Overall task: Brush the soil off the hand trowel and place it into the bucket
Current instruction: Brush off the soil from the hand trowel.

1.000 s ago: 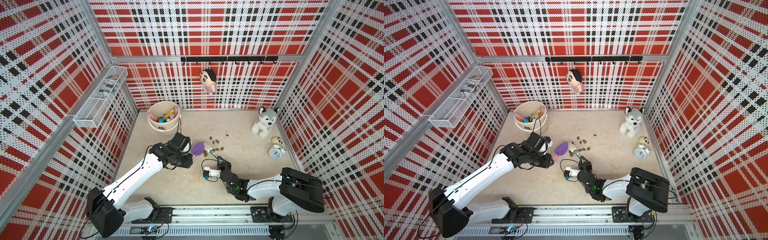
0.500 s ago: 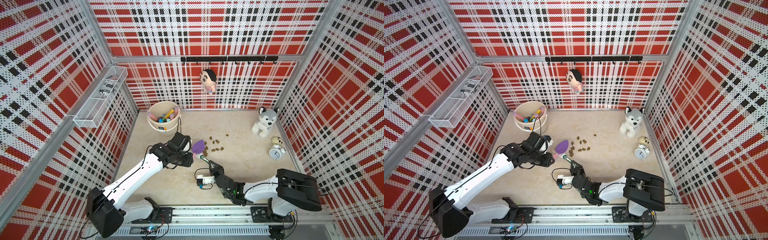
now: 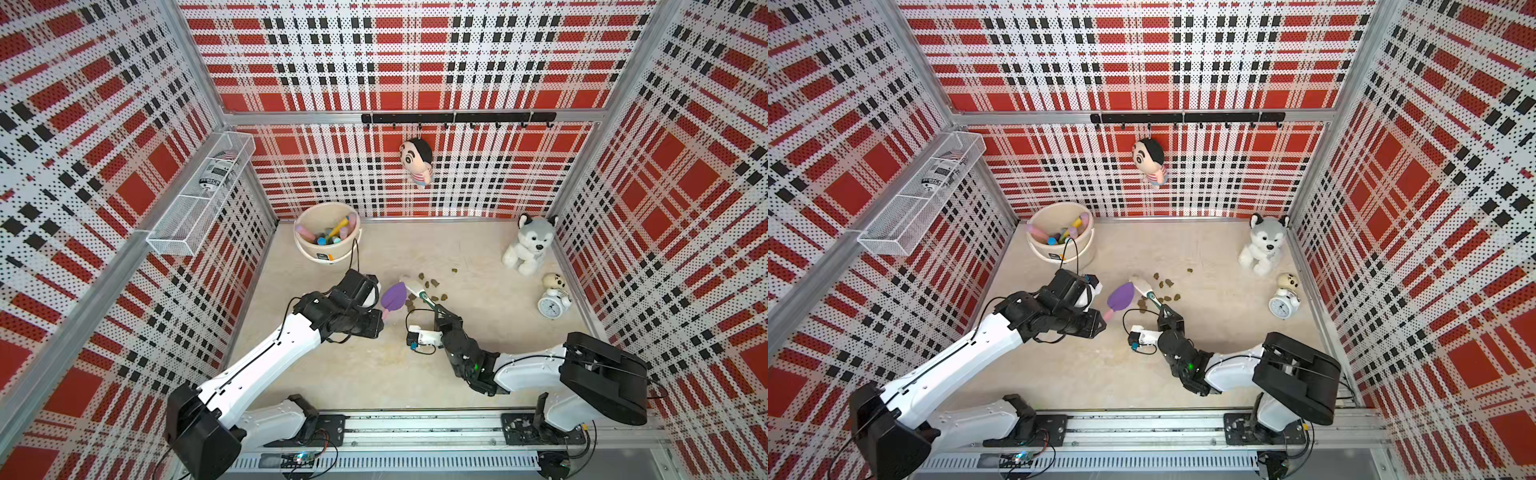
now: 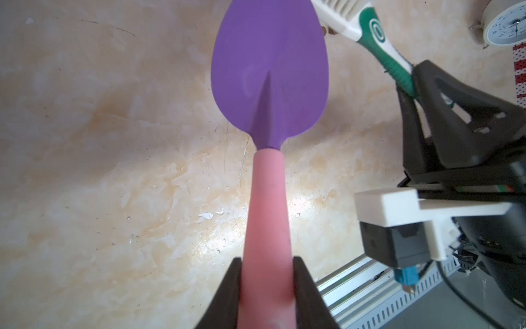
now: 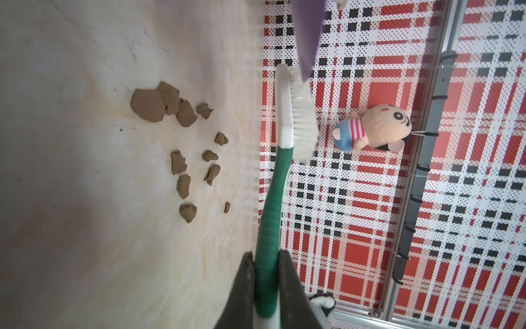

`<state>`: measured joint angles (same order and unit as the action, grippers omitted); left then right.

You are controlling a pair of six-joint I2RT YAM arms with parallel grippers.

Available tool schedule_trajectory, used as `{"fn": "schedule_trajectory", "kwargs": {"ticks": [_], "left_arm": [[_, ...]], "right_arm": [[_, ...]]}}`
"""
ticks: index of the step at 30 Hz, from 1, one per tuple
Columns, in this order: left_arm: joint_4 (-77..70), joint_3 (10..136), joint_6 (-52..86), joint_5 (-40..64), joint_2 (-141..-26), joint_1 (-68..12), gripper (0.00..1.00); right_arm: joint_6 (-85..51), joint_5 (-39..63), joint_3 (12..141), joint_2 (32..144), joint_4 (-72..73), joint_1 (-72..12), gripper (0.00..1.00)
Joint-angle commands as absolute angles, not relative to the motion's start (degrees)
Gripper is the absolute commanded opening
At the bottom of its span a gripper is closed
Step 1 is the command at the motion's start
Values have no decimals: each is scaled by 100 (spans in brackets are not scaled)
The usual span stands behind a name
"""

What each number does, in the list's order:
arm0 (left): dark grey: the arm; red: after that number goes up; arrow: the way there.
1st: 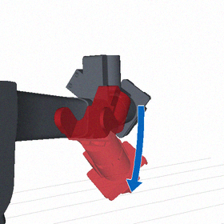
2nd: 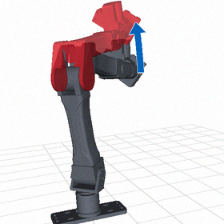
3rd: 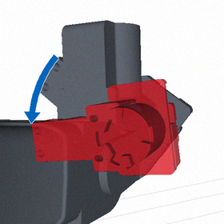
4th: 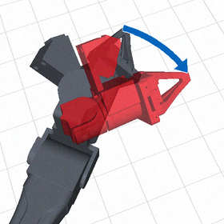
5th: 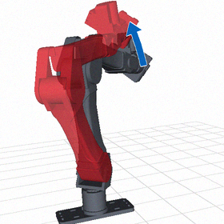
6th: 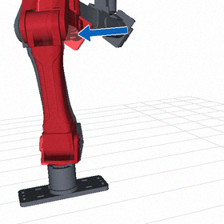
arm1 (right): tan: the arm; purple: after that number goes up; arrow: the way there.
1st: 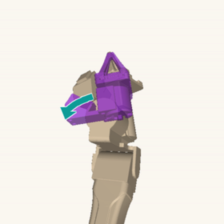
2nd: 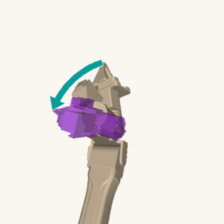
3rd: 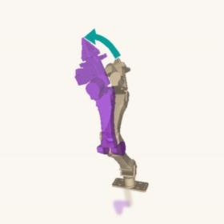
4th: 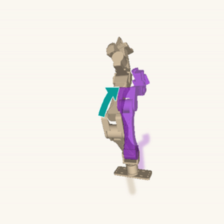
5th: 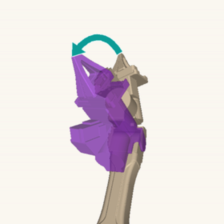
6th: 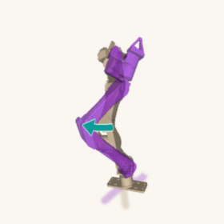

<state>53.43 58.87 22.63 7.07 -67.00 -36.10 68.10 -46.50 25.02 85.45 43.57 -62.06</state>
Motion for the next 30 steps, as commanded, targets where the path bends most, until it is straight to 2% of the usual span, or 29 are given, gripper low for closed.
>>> {"fn": "schedule_trajectory", "kwargs": {"ticks": [1, 5, 8, 14, 19, 23, 30], "left_arm": [[5213, 5792, 2184, 277, -6511, -3578, 0], [4861, 5666, 2148, -105, -6399, -3582, 0], [4639, 5595, 2014, -280, -6431, -3560, 0], [4152, 5466, 1766, 119, -6581, -3345, 0], [3938, 5477, 1802, 233, -6661, -3314, 0], [3929, 5477, 1784, 241, -6697, -3313, 0], [3924, 5467, 1820, 140, -6725, -3305, 0]], "right_arm": [[5151, -4584, 2854, 8170, 3236, -6199, 0], [2733, -3221, 3584, 7655, 1108, -5976, 0], [1458, -1791, 3965, 7290, 360, -5580, 0], [-617, 1004, 4349, 6971, 12, -4651, 0], [-2231, 2983, 4231, 7068, 739, -3965, 0], [-3419, 3708, 4053, 7295, 1537, -3782, 0], [-4604, 4151, 4088, 7954, 2265, -3637, 0]]}}
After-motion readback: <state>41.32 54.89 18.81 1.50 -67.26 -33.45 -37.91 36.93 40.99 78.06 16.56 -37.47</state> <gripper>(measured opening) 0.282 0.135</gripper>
